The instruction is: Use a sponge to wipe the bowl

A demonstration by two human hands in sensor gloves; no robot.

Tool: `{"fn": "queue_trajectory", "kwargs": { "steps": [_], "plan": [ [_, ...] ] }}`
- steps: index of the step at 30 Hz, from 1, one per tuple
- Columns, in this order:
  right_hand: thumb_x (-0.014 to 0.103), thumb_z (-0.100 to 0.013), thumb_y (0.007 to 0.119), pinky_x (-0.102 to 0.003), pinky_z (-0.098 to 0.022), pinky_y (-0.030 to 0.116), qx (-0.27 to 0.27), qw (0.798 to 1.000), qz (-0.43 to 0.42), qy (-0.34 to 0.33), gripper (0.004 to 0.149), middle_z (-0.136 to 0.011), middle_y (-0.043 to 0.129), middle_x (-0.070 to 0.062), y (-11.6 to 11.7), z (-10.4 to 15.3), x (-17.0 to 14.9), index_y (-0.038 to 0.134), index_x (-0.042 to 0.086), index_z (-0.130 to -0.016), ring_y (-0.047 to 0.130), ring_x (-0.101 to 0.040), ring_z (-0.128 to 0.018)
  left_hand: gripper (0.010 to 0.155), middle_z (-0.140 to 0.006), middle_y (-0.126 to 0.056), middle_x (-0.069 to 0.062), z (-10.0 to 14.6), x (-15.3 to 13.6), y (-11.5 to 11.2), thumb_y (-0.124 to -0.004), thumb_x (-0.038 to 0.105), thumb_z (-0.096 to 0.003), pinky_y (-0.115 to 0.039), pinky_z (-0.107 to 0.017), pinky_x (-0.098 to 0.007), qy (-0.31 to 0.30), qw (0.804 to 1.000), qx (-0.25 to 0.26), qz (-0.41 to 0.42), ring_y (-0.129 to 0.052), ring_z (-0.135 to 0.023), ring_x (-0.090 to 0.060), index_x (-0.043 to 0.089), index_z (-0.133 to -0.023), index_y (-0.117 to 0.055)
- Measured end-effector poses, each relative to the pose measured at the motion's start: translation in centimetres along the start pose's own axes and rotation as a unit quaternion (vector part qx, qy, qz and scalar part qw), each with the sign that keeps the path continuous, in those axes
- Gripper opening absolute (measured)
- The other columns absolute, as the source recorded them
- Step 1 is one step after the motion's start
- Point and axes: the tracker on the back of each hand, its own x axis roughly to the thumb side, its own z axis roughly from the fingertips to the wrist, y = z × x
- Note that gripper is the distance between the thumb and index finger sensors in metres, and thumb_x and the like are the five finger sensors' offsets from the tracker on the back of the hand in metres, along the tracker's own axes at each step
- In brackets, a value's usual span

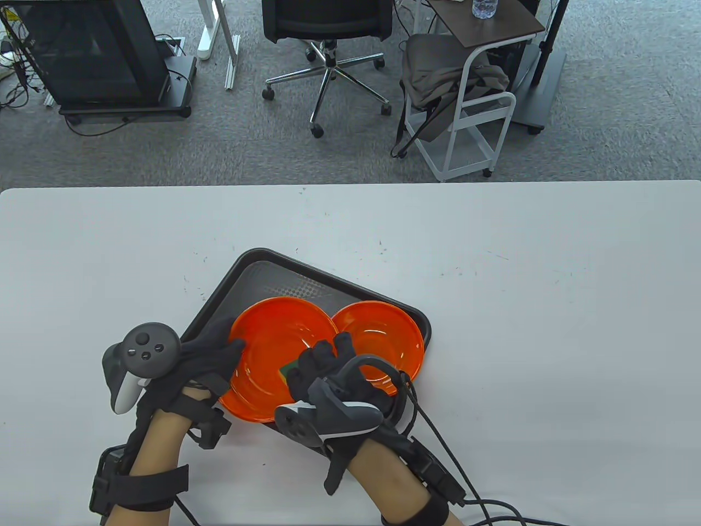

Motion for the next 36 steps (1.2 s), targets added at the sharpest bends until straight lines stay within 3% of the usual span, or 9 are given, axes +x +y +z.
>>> {"fn": "queue_trajectory", "kwargs": {
  "steps": [5, 9, 15, 20, 24, 27, 36],
  "plan": [
    [0.031, -0.057, 0.08, -0.075, -0.063, 0.047, -0.021, 0.999, 0.015, 0.044, 0.048, -0.106, 0.072, -0.021, 0.5, 0.4, -1.4, 0.063, 0.016, -0.099, 0.067, -0.047, -0.094, 0.057, -0.044, -0.102, -0.009, -0.1, 0.4, -1.0, -0.081, 0.044, -0.0513, -0.092, -0.019, -0.037, -0.014, 0.999, -0.033, 0.02, -0.106, -0.017, -0.018, 0.007, -0.094, -0.074],
    [0.034, -0.057, 0.08, -0.073, -0.063, 0.05, -0.05, 0.998, 0.008, 0.042, 0.049, -0.102, 0.076, -0.02, 0.8, 0.2, -1.7, 0.063, 0.016, -0.099, 0.073, -0.044, -0.091, 0.058, -0.04, -0.101, -0.009, 0.0, 0.7, -1.6, -0.081, 0.044, -0.0514, -0.092, -0.016, -0.035, -0.023, 0.997, -0.055, 0.04, -0.105, -0.013, -0.015, 0.005, -0.094, -0.073],
    [0.036, -0.058, 0.079, -0.071, -0.062, 0.055, -0.107, 0.994, 0.016, 0.007, 0.05, -0.099, 0.08, -0.02, 0.5, -0.4, -0.1, 0.061, 0.015, -0.099, 0.078, -0.043, -0.088, 0.057, -0.04, -0.101, -0.008, 0.1, 1.4, -2.0, -0.081, 0.044, -0.0515, -0.092, -0.016, -0.035, -0.036, 0.998, -0.055, 0.025, -0.104, -0.013, -0.015, 0.007, -0.094, -0.074],
    [0.036, -0.057, 0.078, -0.072, -0.062, 0.055, -0.139, 0.988, 0.003, -0.061, 0.05, -0.099, 0.081, -0.019, -0.1, -0.4, 1.5, 0.061, 0.016, -0.099, 0.079, -0.042, -0.088, 0.057, -0.042, -0.101, -0.008, -0.1, 1.2, -2.1, -0.08, 0.045, -0.0517, -0.092, -0.017, -0.035, -0.034, 0.999, -0.035, 0.021, -0.104, -0.014, -0.015, 0.008, -0.095, -0.073],
    [0.036, -0.057, 0.078, -0.071, -0.063, 0.055, -0.113, 0.987, -0.032, -0.112, 0.049, -0.099, 0.08, -0.019, -0.2, 0.1, 1.9, 0.061, 0.016, -0.1, 0.079, -0.042, -0.088, 0.057, -0.042, -0.101, -0.008, -0.1, 0.7, -1.9, -0.08, 0.045, -0.0515, -0.092, -0.017, -0.035, -0.026, 0.999, -0.018, 0.015, -0.105, -0.014, -0.015, 0.009, -0.095, -0.073],
    [0.035, -0.057, 0.078, -0.072, -0.062, 0.055, -0.078, 0.989, -0.059, -0.11, 0.048, -0.099, 0.081, -0.019, -0.3, 0.3, 1.8, 0.062, 0.017, -0.099, 0.078, -0.043, -0.088, 0.057, -0.042, -0.101, -0.008, -0.2, 0.4, -1.7, -0.08, 0.045, -0.0515, -0.092, -0.017, -0.036, -0.022, 0.999, -0.016, 0.02, -0.105, -0.015, -0.016, 0.009, -0.095, -0.074],
    [0.032, -0.057, 0.079, -0.072, -0.063, 0.052, 0.015, 1.0, 0.0, -0.005, 0.047, -0.101, 0.078, -0.02, -0.2, 0.4, 1.1, 0.064, 0.016, -0.098, 0.073, -0.045, -0.09, 0.057, -0.041, -0.101, -0.009, 0.1, 0.3, -0.6, -0.08, 0.044, -0.0513, -0.092, -0.017, -0.036, -0.018, 1.0, 0.002, 0.008, -0.105, -0.014, -0.016, 0.008, -0.094, -0.074]
  ]
}}
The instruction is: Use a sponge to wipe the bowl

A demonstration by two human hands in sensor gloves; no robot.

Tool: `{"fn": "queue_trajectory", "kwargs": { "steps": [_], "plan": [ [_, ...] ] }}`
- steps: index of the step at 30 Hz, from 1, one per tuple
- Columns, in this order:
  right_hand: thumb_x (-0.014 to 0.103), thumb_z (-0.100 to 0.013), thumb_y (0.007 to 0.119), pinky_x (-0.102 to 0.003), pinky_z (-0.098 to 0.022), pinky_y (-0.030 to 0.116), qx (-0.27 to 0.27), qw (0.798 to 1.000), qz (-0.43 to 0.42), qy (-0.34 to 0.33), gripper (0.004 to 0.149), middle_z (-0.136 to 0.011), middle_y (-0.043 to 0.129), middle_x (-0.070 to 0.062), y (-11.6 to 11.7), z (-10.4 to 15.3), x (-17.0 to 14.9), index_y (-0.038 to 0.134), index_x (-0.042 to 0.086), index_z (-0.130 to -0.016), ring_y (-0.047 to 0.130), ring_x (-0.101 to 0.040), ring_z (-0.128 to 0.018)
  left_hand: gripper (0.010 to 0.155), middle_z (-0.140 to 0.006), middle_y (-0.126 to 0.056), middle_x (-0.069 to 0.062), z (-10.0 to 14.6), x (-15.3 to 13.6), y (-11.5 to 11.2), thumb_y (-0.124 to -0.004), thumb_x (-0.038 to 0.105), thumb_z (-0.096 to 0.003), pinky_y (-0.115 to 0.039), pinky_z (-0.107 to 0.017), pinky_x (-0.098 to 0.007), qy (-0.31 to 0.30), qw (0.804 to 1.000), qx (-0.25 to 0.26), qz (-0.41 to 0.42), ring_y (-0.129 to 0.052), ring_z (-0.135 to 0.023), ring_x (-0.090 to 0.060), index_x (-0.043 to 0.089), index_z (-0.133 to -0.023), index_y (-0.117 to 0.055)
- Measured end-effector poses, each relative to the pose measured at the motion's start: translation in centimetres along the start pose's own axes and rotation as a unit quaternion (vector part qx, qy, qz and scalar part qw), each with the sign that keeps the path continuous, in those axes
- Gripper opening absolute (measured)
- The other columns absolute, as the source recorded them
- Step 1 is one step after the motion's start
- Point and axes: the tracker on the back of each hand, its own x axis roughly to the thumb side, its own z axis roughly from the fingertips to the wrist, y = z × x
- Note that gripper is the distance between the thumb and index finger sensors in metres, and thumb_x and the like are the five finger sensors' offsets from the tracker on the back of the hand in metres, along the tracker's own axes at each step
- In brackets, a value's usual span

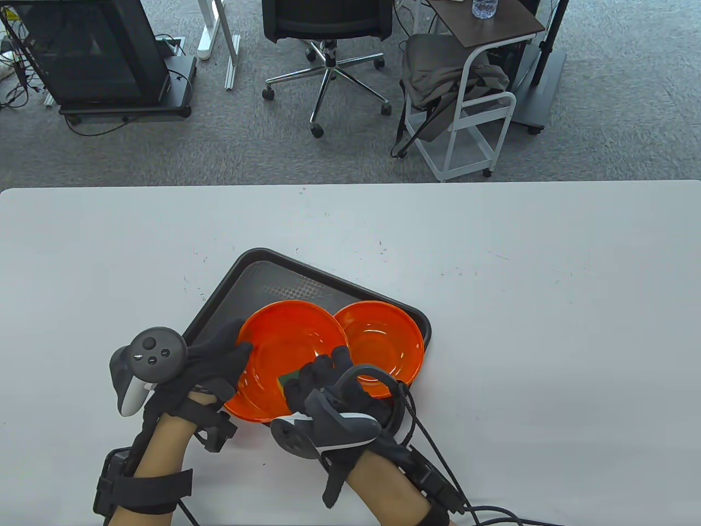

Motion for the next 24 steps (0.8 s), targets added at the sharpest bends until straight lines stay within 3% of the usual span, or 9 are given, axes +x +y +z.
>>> {"fn": "queue_trajectory", "kwargs": {
  "steps": [3, 8, 16, 24],
  "plan": [
    [0.032, -0.057, 0.079, -0.072, -0.063, 0.051, 0.001, 0.998, 0.047, 0.043, 0.047, -0.102, 0.078, -0.02, 0.3, -0.2, -0.7, 0.064, 0.016, -0.099, 0.072, -0.045, -0.091, 0.057, -0.04, -0.101, -0.009, 0.0, 0.0, 0.0, -0.081, 0.044, -0.0512, -0.092, -0.016, -0.036, 0.001, 1.0, -0.014, 0.01, -0.105, -0.013, -0.016, 0.007, -0.094, -0.075],
    [0.035, -0.058, 0.078, -0.07, -0.062, 0.055, -0.053, 0.996, 0.038, 0.064, 0.049, -0.102, 0.077, -0.02, 1.0, -0.6, -2.0, 0.061, 0.016, -0.1, 0.075, -0.044, -0.088, 0.057, -0.039, -0.101, -0.009, 0.0, 0.9, -1.0, -0.081, 0.044, -0.0513, -0.092, -0.015, -0.035, -0.011, 0.999, -0.041, 0.012, -0.105, -0.012, -0.015, 0.006, -0.093, -0.074],
    [0.036, -0.058, 0.077, -0.069, -0.061, 0.059, -0.119, 0.992, -0.011, 0.031, 0.05, -0.098, 0.08, -0.021, 1.1, -0.9, -1.7, 0.06, 0.014, -0.1, 0.082, -0.041, -0.083, 0.057, -0.041, -0.101, -0.008, -0.1, 1.6, -2.2, -0.08, 0.044, -0.0516, -0.092, -0.016, -0.035, -0.02, 0.998, -0.059, 0.006, -0.105, -0.013, -0.015, 0.007, -0.094, -0.073],
    [0.036, -0.058, 0.076, -0.069, -0.061, 0.059, -0.162, 0.984, -0.065, -0.021, 0.05, -0.096, 0.082, -0.021, 1.0, -0.8, -0.6, 0.06, 0.012, -0.099, 0.084, -0.04, -0.082, 0.057, -0.043, -0.101, -0.008, 0.0, 1.6, -2.4, -0.079, 0.045, -0.0521, -0.092, -0.017, -0.035, -0.019, 0.999, -0.034, 0.0, -0.105, -0.015, -0.015, 0.008, -0.096, -0.072]
  ]
}}
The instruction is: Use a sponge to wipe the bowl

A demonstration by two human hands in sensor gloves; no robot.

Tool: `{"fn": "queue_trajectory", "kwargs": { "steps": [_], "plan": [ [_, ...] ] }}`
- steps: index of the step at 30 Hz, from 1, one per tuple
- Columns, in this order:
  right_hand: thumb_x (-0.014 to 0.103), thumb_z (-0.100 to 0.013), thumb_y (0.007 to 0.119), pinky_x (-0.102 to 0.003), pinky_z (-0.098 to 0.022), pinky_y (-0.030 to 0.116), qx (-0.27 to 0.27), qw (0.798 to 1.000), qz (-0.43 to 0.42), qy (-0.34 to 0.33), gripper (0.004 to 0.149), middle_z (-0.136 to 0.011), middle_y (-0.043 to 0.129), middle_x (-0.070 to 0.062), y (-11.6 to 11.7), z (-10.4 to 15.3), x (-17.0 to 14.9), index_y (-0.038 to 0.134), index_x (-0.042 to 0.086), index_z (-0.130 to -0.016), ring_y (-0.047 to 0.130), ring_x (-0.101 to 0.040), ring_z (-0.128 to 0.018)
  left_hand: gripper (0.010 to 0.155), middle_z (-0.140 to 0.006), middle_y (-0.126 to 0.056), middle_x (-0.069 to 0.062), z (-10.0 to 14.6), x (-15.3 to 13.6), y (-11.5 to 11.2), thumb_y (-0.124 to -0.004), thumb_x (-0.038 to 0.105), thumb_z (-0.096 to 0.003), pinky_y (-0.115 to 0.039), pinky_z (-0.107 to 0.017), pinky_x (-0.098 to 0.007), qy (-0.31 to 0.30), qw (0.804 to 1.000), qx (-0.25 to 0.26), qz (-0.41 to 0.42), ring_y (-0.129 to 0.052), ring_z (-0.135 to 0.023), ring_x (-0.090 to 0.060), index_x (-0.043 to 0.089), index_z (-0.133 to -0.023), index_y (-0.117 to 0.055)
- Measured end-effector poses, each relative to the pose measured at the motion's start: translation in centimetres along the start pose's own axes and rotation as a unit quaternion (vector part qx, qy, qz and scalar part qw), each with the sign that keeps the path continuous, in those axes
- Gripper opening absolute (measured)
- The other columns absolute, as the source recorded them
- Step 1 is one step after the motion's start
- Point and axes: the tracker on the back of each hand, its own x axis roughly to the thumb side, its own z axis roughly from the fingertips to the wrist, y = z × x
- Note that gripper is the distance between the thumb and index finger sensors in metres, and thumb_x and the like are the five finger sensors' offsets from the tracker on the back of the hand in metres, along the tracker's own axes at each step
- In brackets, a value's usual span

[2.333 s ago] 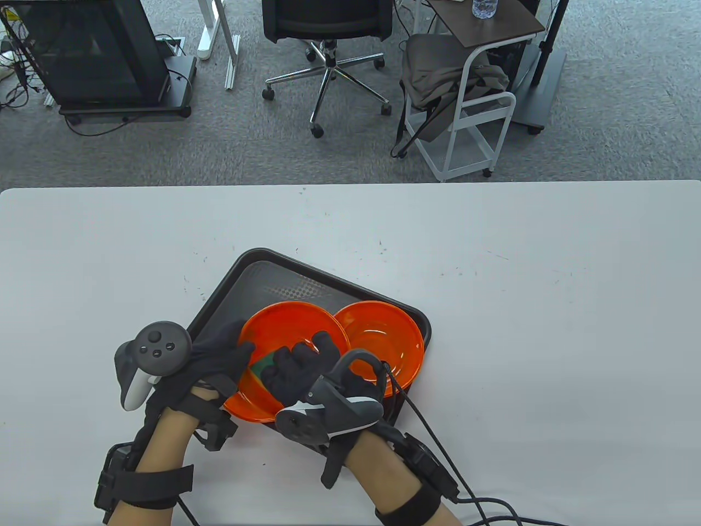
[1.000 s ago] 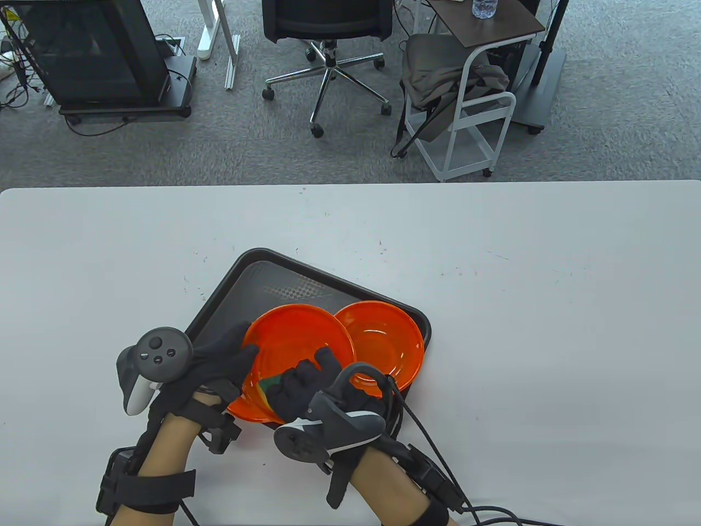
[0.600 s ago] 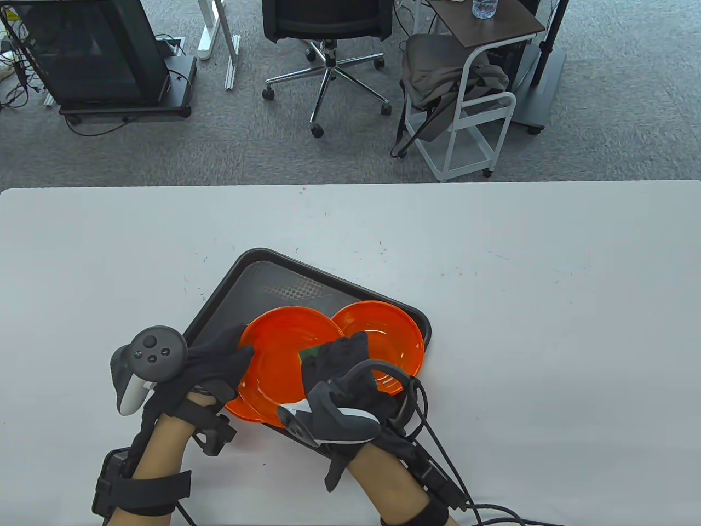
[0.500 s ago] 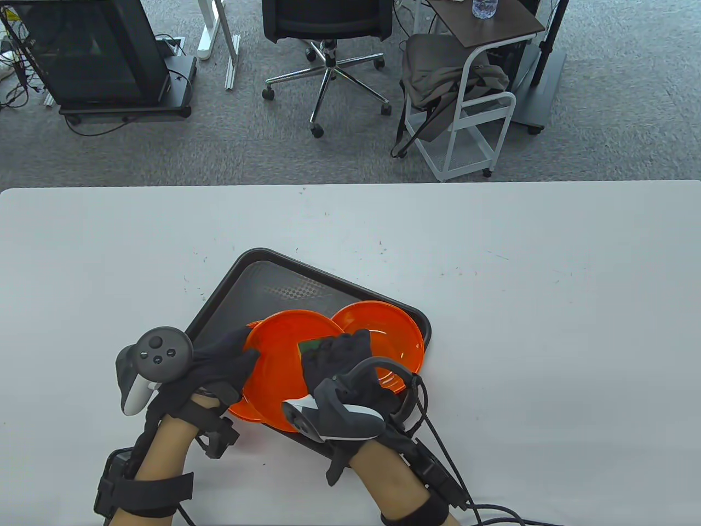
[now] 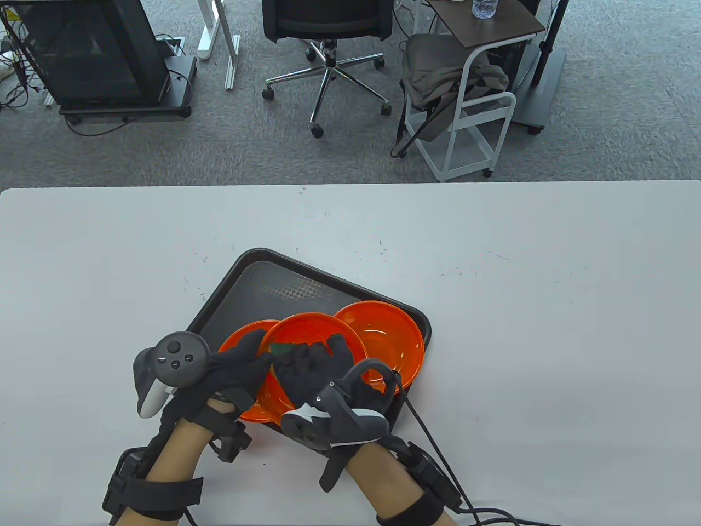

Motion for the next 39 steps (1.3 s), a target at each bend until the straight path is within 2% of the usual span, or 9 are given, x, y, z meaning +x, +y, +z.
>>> {"fn": "queue_trajectory", "kwargs": {
  "steps": [8, 15, 23, 30, 39],
  "plan": [
    [0.036, -0.058, 0.077, -0.07, -0.061, 0.058, 0.004, 0.997, -0.05, -0.056, 0.05, -0.096, 0.082, -0.021, -0.4, 0.5, 1.0, 0.06, 0.013, -0.099, 0.084, -0.04, -0.082, 0.057, -0.043, -0.101, -0.008, 0.1, -0.9, 0.8, -0.079, 0.045, -0.0518, -0.092, -0.018, -0.035, 0.014, 0.999, 0.031, 0.01, -0.105, -0.017, -0.016, 0.01, -0.096, -0.073],
    [0.035, -0.058, 0.076, -0.072, -0.062, 0.055, 0.018, 0.997, -0.048, -0.064, 0.049, -0.1, 0.079, -0.021, -1.2, 0.9, 1.3, 0.06, 0.015, -0.1, 0.08, -0.042, -0.085, 0.056, -0.044, -0.102, -0.008, 0.3, -1.7, 2.1, -0.079, 0.045, -0.0516, -0.092, -0.018, -0.036, 0.024, 0.998, 0.059, 0.025, -0.105, -0.017, -0.016, 0.01, -0.096, -0.073],
    [0.033, -0.058, 0.077, -0.074, -0.063, 0.051, 0.023, 0.999, -0.011, -0.045, 0.048, -0.103, 0.075, -0.02, -1.5, 1.1, 0.9, 0.061, 0.018, -0.1, 0.075, -0.044, -0.089, 0.057, -0.044, -0.101, -0.008, 0.7, -3.2, 3.8, -0.08, 0.045, -0.0516, -0.092, -0.019, -0.036, 0.043, 0.993, 0.097, 0.045, -0.105, -0.017, -0.016, 0.01, -0.096, -0.072],
    [0.034, -0.058, 0.077, -0.075, -0.063, 0.05, -0.011, 1.0, 0.014, -0.017, 0.048, -0.105, 0.073, -0.02, -2.3, 1.8, -0.5, 0.061, 0.021, -0.101, 0.073, -0.045, -0.091, 0.057, -0.044, -0.101, -0.008, 0.9, -4.4, 4.6, -0.079, 0.044, -0.0517, -0.092, -0.019, -0.036, 0.058, 0.988, 0.122, 0.076, -0.105, -0.017, -0.016, 0.009, -0.096, -0.071],
    [0.035, -0.058, 0.077, -0.074, -0.062, 0.053, -0.049, 0.999, 0.013, 0.02, 0.048, -0.105, 0.075, -0.018, -2.5, 2.5, -2.5, 0.061, 0.022, -0.1, 0.08, -0.042, -0.088, 0.058, -0.045, -0.1, -0.009, 1.1, -4.8, 5.0, -0.078, 0.044, -0.0519, -0.091, -0.019, -0.036, 0.067, 0.986, 0.124, 0.092, -0.104, -0.018, -0.016, 0.008, -0.096, -0.069]
  ]
}}
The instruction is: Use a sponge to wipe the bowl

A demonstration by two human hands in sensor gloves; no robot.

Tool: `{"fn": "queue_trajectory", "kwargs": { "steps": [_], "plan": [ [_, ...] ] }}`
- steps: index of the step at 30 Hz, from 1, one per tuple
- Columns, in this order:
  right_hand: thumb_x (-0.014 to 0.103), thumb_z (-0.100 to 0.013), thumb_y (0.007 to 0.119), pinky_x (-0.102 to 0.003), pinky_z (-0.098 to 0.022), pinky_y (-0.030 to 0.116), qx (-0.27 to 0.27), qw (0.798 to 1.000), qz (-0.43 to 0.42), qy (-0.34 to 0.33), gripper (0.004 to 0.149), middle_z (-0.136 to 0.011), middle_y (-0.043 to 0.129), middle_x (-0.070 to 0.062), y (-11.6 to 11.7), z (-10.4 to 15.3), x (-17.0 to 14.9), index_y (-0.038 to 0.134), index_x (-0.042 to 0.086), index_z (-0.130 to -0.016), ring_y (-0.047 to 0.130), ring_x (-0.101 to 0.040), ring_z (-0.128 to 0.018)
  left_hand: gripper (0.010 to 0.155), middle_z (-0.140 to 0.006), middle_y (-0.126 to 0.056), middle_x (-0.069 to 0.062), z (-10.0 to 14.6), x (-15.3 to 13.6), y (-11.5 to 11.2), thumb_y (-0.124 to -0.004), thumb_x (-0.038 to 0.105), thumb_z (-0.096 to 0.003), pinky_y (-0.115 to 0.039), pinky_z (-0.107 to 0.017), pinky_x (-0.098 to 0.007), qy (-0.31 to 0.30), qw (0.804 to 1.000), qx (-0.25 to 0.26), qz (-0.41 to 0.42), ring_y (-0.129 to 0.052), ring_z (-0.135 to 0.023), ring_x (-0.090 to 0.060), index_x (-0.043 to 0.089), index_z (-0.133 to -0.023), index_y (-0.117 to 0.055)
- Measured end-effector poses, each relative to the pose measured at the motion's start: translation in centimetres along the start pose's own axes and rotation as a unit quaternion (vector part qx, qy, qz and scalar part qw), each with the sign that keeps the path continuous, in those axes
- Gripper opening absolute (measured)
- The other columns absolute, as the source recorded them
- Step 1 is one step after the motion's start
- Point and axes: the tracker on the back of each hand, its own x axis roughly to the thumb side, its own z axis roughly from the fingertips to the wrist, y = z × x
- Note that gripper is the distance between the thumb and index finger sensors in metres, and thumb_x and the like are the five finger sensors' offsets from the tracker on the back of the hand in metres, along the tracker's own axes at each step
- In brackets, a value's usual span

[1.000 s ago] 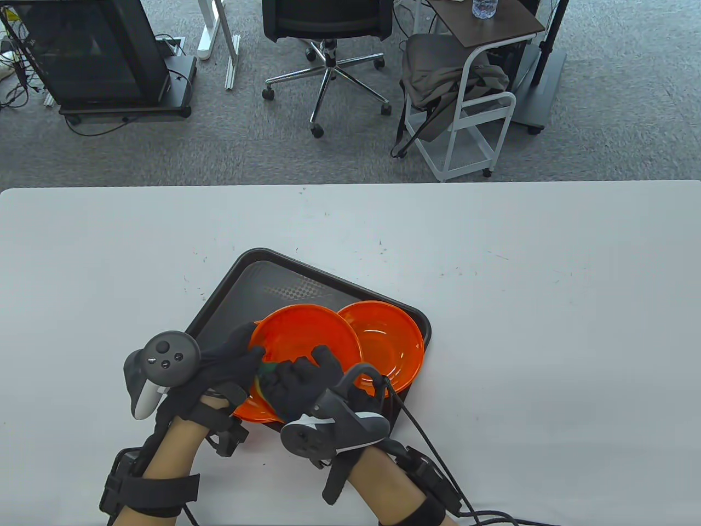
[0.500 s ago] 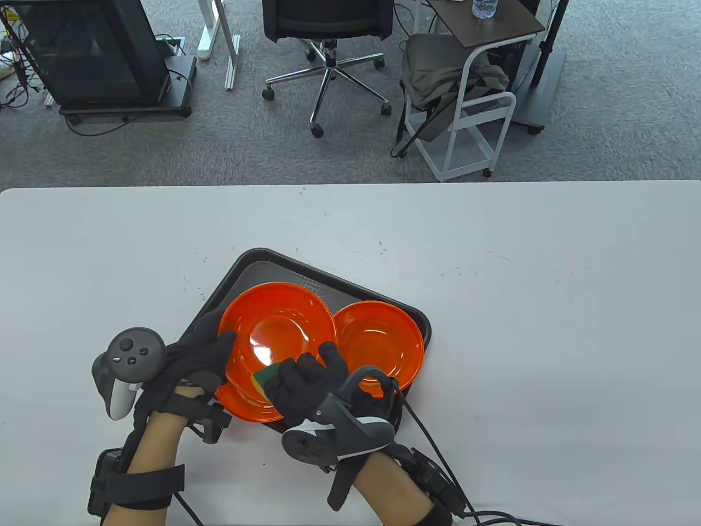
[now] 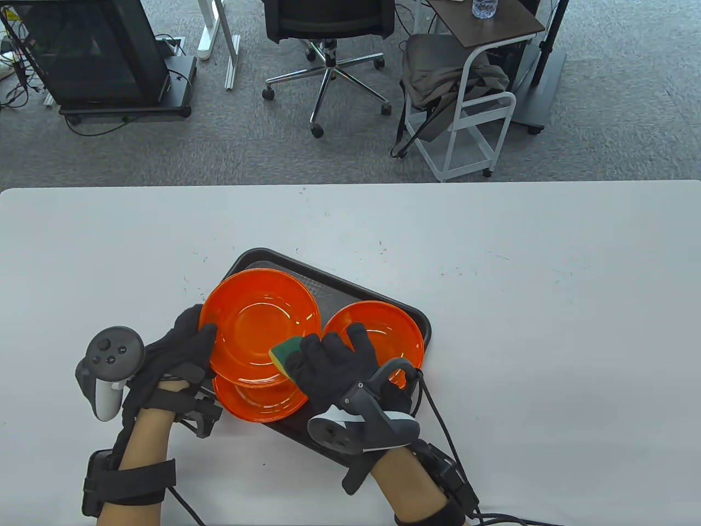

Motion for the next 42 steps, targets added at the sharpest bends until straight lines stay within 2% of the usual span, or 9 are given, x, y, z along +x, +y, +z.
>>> {"fn": "queue_trajectory", "kwargs": {
  "steps": [6, 13, 17, 19, 21, 25, 29, 37, 42],
  "plan": [
    [0.036, -0.058, 0.077, -0.071, -0.061, 0.059, -0.027, 0.999, -0.006, 0.031, 0.049, -0.103, 0.077, -0.018, -0.1, 0.4, -1.3, 0.06, 0.021, -0.101, 0.09, -0.039, -0.079, 0.058, -0.045, -0.1, -0.009, 0.0, -0.1, 0.2, -0.077, 0.044, -0.0518, -0.091, -0.019, -0.036, 0.006, 1.0, 0.001, 0.006, -0.104, -0.017, -0.015, 0.007, -0.096, -0.068],
    [0.034, -0.058, 0.077, -0.065, -0.057, 0.069, -0.09, 0.989, -0.069, 0.091, 0.05, -0.099, 0.078, -0.023, 0.1, 1.6, -3.9, 0.058, 0.016, -0.101, 0.099, -0.036, -0.065, 0.058, -0.045, -0.099, -0.008, -0.1, -0.8, 0.5, -0.075, 0.044, -0.052, -0.091, -0.018, -0.035, 0.023, 0.999, -0.002, 0.027, -0.103, -0.016, -0.014, 0.007, -0.096, -0.067],
    [0.032, -0.058, 0.077, -0.064, -0.057, 0.07, -0.114, 0.971, -0.186, 0.095, 0.052, -0.1, 0.073, -0.026, 0.8, 2.2, -5.5, 0.055, 0.014, -0.102, 0.098, -0.035, -0.065, 0.058, -0.045, -0.099, -0.008, -0.1, -1.1, 0.6, -0.075, 0.043, -0.0522, -0.091, -0.018, -0.035, 0.024, 0.997, -0.006, 0.07, -0.102, -0.016, -0.014, 0.006, -0.096, -0.067],
    [0.029, -0.058, 0.075, -0.065, -0.058, 0.068, -0.104, 0.949, -0.289, 0.067, 0.055, -0.104, 0.064, -0.029, 1.6, 2.1, -5.8, 0.05, 0.013, -0.104, 0.094, -0.038, -0.069, 0.058, -0.045, -0.099, -0.007, -0.1, -1.1, 0.5, -0.074, 0.043, -0.0524, -0.091, -0.018, -0.035, 0.022, 0.998, -0.007, 0.065, -0.102, -0.016, -0.013, 0.006, -0.096, -0.067],
    [0.027, -0.058, 0.075, -0.065, -0.058, 0.068, -0.108, 0.935, -0.332, 0.06, 0.056, -0.105, 0.061, -0.031, 2.1, 2.1, -5.9, 0.047, 0.012, -0.104, 0.094, -0.039, -0.07, 0.058, -0.044, -0.099, -0.007, -0.1, -1.2, 0.5, -0.074, 0.043, -0.0522, -0.091, -0.018, -0.035, 0.021, 0.997, -0.007, 0.075, -0.102, -0.015, -0.013, 0.006, -0.096, -0.067],
    [0.027, -0.058, 0.075, -0.064, -0.058, 0.07, -0.126, 0.931, -0.338, 0.056, 0.054, -0.104, 0.065, -0.029, 2.1, 2.1, -6.1, 0.051, 0.012, -0.103, 0.096, -0.037, -0.068, 0.058, -0.042, -0.099, -0.005, -0.1, -1.1, 0.5, -0.074, 0.044, -0.0526, -0.091, -0.016, -0.034, 0.022, 0.997, -0.009, 0.068, -0.1, -0.012, -0.01, 0.007, -0.096, -0.067],
    [0.027, -0.058, 0.076, -0.063, -0.058, 0.071, -0.153, 0.914, -0.372, 0.056, 0.052, -0.102, 0.068, -0.028, 2.2, 2.3, -6.2, 0.053, 0.013, -0.102, 0.097, -0.036, -0.066, 0.059, -0.035, -0.099, -0.001, 0.0, -0.7, 0.2, -0.076, 0.045, -0.0525, -0.091, -0.011, -0.032, 0.024, 0.998, -0.02, 0.061, -0.095, -0.004, -0.005, 0.007, -0.097, -0.067],
    [0.029, -0.058, 0.075, -0.063, -0.057, 0.072, -0.203, 0.887, -0.41, 0.06, 0.051, -0.102, 0.071, -0.025, 1.8, 2.4, -6.2, 0.053, 0.014, -0.102, 0.099, -0.034, -0.065, 0.06, -0.03, -0.099, 0.003, 0.0, -0.2, -0.3, -0.076, 0.045, -0.0527, -0.091, -0.008, -0.03, 0.014, 0.993, -0.073, 0.092, -0.092, 0.001, -0.002, 0.006, -0.097, -0.067],
    [0.03, -0.059, 0.074, -0.063, -0.056, 0.072, -0.228, 0.871, -0.428, 0.079, 0.051, -0.102, 0.071, -0.024, 1.8, 2.7, -6.7, 0.052, 0.014, -0.102, 0.098, -0.034, -0.066, 0.06, -0.03, -0.098, 0.004, 0.1, 0.4, -1.1, -0.076, 0.046, -0.0532, -0.09, -0.008, -0.03, -0.006, 0.985, -0.126, 0.114, -0.092, 0.001, -0.003, 0.007, -0.098, -0.066]
  ]
}}
